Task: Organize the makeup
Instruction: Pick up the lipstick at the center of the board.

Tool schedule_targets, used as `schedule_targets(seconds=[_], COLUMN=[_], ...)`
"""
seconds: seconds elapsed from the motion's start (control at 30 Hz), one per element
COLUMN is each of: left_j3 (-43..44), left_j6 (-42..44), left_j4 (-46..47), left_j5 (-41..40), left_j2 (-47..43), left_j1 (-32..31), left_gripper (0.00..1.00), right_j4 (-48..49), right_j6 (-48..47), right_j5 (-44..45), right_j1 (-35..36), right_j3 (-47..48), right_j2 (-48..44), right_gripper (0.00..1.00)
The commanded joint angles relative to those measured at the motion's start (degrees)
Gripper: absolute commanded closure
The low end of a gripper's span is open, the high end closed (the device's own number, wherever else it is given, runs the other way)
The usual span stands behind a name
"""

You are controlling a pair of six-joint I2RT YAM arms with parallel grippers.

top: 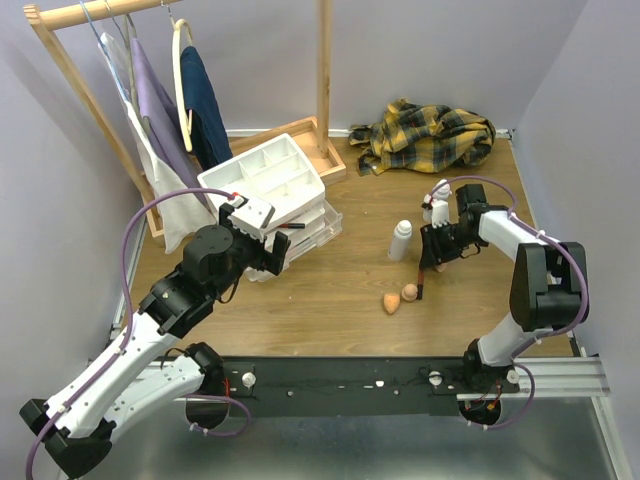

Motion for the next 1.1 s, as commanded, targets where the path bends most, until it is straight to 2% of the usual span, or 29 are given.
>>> schedule_targets(seconds=[0.0,1.07], left_j3=[-0.3,-0.2], left_j6=[0.0,-0.4], left_j4=[1.6,1.8], left_j5=[1.5,2.4], left_j2=[-1.0,-1.9], left_j1=[0.6,1.0], left_gripper=[0.03,0.03], right_j4=[-0.5,1.5], right_j6=[1.0,6.0], right_j5=[2.5,11.7], right_j1=[0.8,6.3], right_j3=[3.0,2.3], right_j2=[1.3,2.7], right_gripper=[0.53,0.53])
